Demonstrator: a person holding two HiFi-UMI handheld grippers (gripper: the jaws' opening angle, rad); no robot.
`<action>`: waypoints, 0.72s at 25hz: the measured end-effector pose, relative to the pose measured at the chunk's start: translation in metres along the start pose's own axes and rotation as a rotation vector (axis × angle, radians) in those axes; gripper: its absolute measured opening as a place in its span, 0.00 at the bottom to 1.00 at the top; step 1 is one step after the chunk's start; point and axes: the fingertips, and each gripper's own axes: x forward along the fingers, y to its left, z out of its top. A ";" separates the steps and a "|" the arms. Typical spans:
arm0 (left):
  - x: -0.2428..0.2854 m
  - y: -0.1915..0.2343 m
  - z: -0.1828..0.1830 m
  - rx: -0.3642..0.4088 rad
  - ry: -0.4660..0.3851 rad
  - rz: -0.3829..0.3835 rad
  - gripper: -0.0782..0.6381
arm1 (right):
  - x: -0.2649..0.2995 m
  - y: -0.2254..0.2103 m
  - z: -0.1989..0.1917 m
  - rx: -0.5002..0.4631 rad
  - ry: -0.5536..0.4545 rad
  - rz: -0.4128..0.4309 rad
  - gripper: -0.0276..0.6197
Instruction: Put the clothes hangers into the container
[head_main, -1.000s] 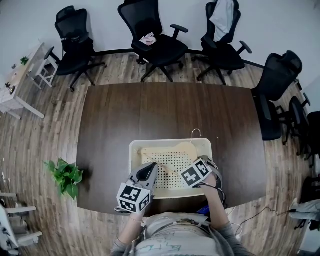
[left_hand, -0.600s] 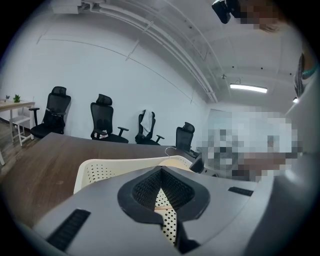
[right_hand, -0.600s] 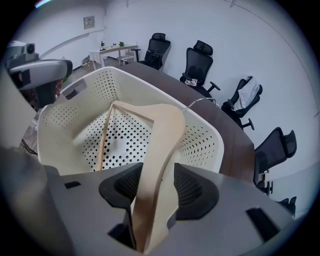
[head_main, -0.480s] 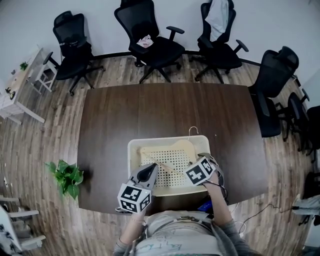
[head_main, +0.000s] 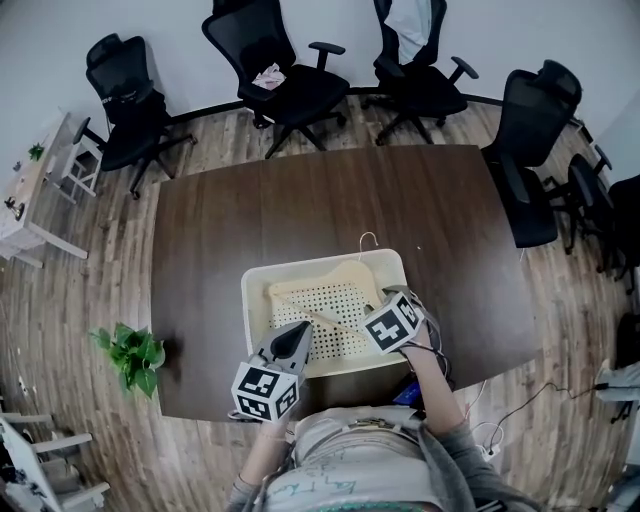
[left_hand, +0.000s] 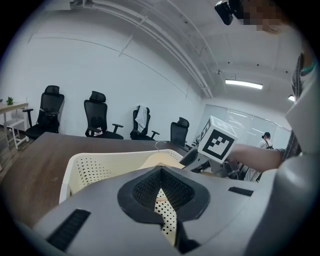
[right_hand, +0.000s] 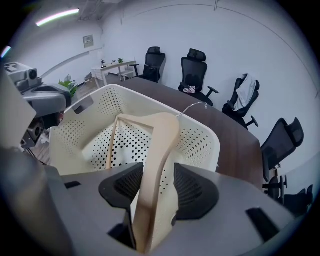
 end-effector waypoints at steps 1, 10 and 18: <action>-0.001 -0.003 0.000 0.003 0.002 0.000 0.12 | -0.001 0.000 0.001 0.001 -0.006 0.003 0.35; -0.008 -0.015 -0.005 0.000 -0.007 0.043 0.12 | -0.011 0.003 0.000 0.028 -0.098 0.047 0.35; -0.018 -0.023 -0.006 0.015 -0.004 0.078 0.12 | -0.019 0.004 -0.002 0.031 -0.171 0.078 0.35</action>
